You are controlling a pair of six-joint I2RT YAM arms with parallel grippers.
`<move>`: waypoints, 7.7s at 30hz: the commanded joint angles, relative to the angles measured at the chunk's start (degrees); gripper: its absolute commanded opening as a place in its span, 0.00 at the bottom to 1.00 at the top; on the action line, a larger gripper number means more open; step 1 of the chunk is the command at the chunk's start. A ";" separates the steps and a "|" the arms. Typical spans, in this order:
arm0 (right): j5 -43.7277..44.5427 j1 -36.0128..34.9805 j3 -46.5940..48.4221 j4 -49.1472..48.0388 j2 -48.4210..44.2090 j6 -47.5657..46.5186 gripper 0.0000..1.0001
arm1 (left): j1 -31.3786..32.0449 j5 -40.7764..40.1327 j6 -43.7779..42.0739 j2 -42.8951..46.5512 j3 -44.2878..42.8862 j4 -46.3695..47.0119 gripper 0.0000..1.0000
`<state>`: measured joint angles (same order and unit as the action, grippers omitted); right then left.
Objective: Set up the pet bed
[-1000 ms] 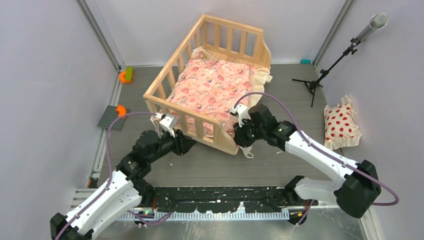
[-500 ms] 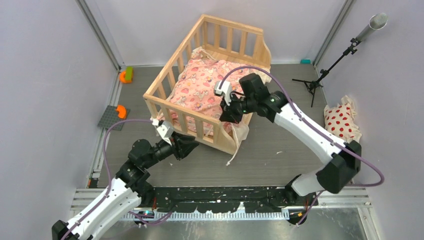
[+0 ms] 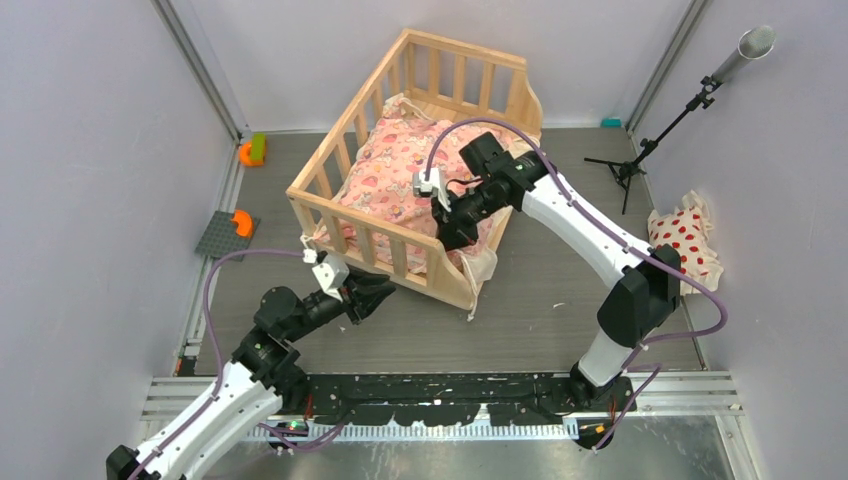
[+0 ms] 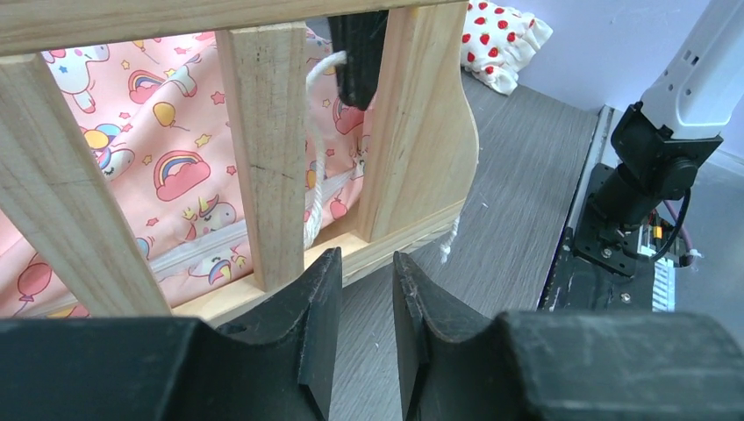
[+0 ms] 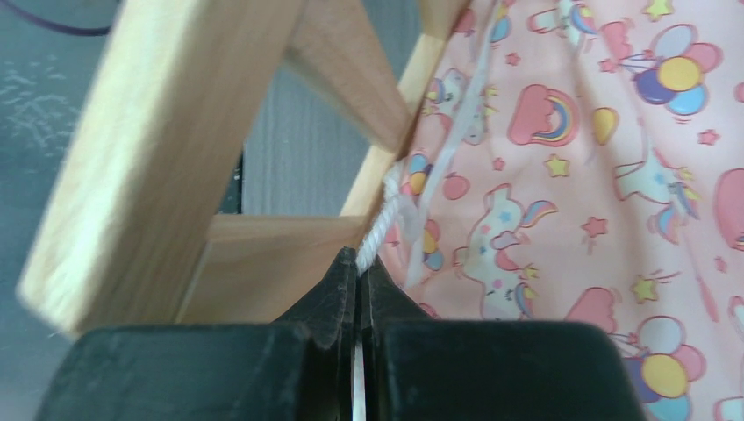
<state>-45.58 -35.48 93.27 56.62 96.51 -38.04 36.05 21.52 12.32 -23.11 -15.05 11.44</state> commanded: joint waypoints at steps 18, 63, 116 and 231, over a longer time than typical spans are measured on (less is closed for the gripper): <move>-11.36 -0.11 5.60 2.69 4.23 -3.55 0.01 | 0.88 3.47 -7.51 -14.57 -1.30 23.21 0.36; -18.18 -5.56 17.74 30.22 15.91 -33.00 0.01 | 3.01 -0.35 -7.04 -24.80 -1.61 28.57 0.26; -12.80 -14.28 19.63 30.22 15.48 -32.21 0.01 | 4.68 -22.85 -11.11 -10.19 1.20 12.74 0.57; -10.05 -21.25 28.45 43.01 25.90 -42.91 0.01 | 4.64 -29.72 -17.48 0.24 0.86 16.30 0.28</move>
<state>-55.94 -48.84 122.69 86.17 120.01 -81.73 44.14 11.33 1.76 -22.39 -9.28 19.33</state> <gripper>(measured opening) 0.053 0.257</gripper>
